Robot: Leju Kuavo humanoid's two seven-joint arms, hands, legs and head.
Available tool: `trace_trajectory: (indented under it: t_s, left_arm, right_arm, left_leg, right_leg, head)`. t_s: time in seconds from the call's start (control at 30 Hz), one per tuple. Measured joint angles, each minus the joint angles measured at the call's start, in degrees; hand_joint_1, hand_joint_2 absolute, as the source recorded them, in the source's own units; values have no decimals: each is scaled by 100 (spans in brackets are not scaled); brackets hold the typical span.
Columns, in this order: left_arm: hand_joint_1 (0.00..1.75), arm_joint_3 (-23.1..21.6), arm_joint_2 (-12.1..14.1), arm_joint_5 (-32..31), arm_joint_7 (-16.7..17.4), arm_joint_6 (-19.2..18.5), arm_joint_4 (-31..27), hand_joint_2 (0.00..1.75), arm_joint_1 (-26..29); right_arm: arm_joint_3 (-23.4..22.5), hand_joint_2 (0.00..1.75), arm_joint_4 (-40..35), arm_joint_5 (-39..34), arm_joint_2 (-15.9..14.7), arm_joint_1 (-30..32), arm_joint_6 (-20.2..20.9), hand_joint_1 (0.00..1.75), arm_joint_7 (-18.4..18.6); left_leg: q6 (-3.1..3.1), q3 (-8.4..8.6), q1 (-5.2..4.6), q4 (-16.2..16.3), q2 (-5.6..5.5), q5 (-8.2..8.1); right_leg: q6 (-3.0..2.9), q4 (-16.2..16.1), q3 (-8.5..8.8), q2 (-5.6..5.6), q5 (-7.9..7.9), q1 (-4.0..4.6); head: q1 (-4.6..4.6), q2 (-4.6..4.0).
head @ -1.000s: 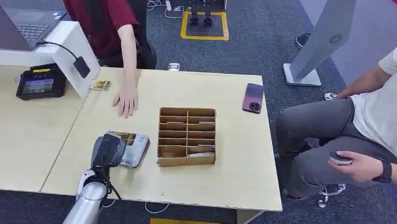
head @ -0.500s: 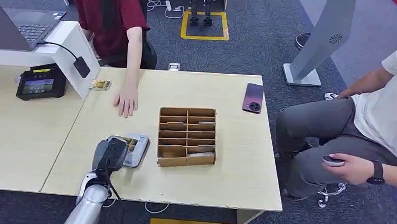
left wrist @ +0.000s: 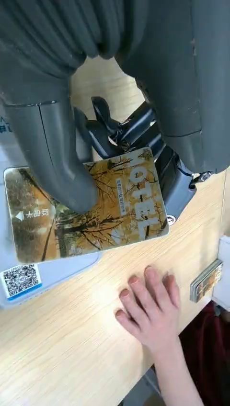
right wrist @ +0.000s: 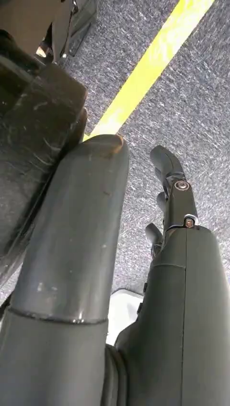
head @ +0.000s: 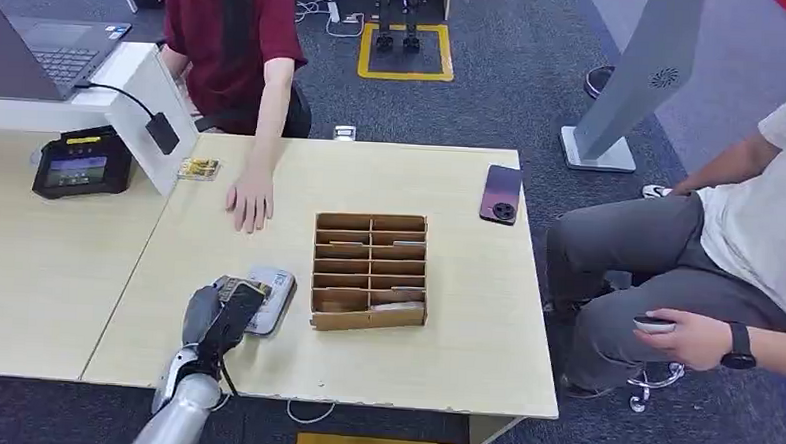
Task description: Pass the card to the sensor for recognition and then transmit it.
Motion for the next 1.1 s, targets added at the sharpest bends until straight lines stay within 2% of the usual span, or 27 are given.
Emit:
trace_trajectory:
  t_s: [0.4,0.6,0.73,0.83,0.9,1.0,1.1]
  left_arm:
    - [175,18,28,-168,28,70,194,175,-91]
    - [175,35,66,-623,100,365,455,175,-182]
    - [175,107,72,-663,-50,407,575,175,-241]
    - [175,177,59,-340,-383,218,531,175,-252]
    - [175,179,48,8,-580,-95,254,175,-229]
    - [175,177,11,600,-575,-602,-278,175,-249]
    - [175,173,2,920,-446,-820,-866,175,-471]
  right_arm:
    - [-74,0,-7,24,0,1,20,0,-2]
    - [-120,0,-9,55,-2,3,44,0,-83]
    - [-146,0,-11,109,-2,2,42,0,-109]
    - [-188,0,-11,151,-7,4,42,0,-127]
    - [-221,0,-11,173,-11,3,42,0,-133]
    - [-240,0,-11,234,-24,2,39,0,-133]
    - [-249,0,-11,293,-35,0,24,0,-142]
  left_leg:
    - [0,10,0,-1,-1,1]
    - [0,20,0,-2,-1,1]
    - [-1,23,0,-2,-1,1]
    - [-5,26,0,-2,0,5]
    - [-3,22,1,-1,-2,8]
    - [0,12,1,0,-4,18]
    - [2,0,0,1,-4,21]
  right_leg:
    - [-1,0,11,-1,0,0]
    - [-1,0,18,-2,0,0]
    - [-1,1,22,-2,0,0]
    - [-2,1,21,-1,1,0]
    - [-2,1,17,-2,1,1]
    - [-1,1,6,-4,3,2]
    - [3,1,-1,-4,11,1]
  head:
    - [0,0]
    - [-2,0]
    - [-4,0]
    - [0,0]
    - [-2,-2]
    - [-2,0]
    - [-4,0]
